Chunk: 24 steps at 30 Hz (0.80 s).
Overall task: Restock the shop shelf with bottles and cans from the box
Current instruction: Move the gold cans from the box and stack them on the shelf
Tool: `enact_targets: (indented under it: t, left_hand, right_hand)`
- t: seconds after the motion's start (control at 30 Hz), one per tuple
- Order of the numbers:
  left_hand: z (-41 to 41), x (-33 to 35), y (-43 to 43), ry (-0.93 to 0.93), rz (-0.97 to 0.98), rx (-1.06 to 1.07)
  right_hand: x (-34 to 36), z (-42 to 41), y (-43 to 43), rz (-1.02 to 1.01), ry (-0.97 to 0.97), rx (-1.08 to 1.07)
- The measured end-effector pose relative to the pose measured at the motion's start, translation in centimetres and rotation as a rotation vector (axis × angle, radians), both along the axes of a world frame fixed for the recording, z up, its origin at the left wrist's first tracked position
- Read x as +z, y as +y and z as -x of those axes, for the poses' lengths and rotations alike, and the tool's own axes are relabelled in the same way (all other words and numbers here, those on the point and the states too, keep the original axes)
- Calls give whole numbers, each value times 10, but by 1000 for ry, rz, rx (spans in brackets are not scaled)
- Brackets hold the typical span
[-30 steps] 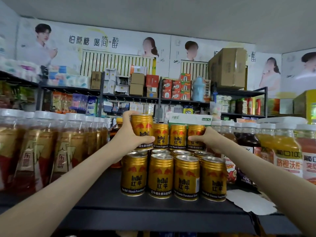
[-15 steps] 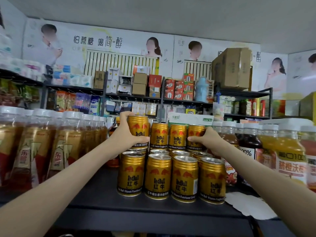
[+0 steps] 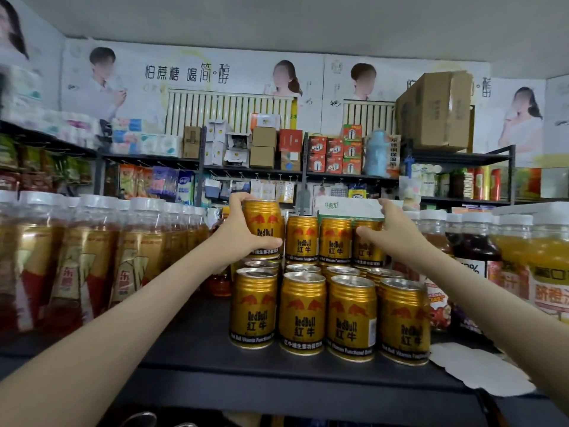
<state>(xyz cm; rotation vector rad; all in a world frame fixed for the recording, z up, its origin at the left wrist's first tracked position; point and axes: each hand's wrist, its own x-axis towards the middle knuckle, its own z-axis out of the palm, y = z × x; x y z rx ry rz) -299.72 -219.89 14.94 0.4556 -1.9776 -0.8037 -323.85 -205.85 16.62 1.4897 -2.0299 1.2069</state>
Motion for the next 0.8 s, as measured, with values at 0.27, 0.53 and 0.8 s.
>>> enact_targets:
  t: [0.27,0.53,0.8]
  left_hand:
    - [-4,-7,-15,-102,-75,-49]
    - [-6,-8,-15,-255,33,-97]
    - [-6,-14,-7,-151,262,-9]
  right_hand:
    - [-1,-76,12,-368,216,385]
    - [-23,-93,12,-628,440,383]
    - [-42,-110,35,-530,771,231]
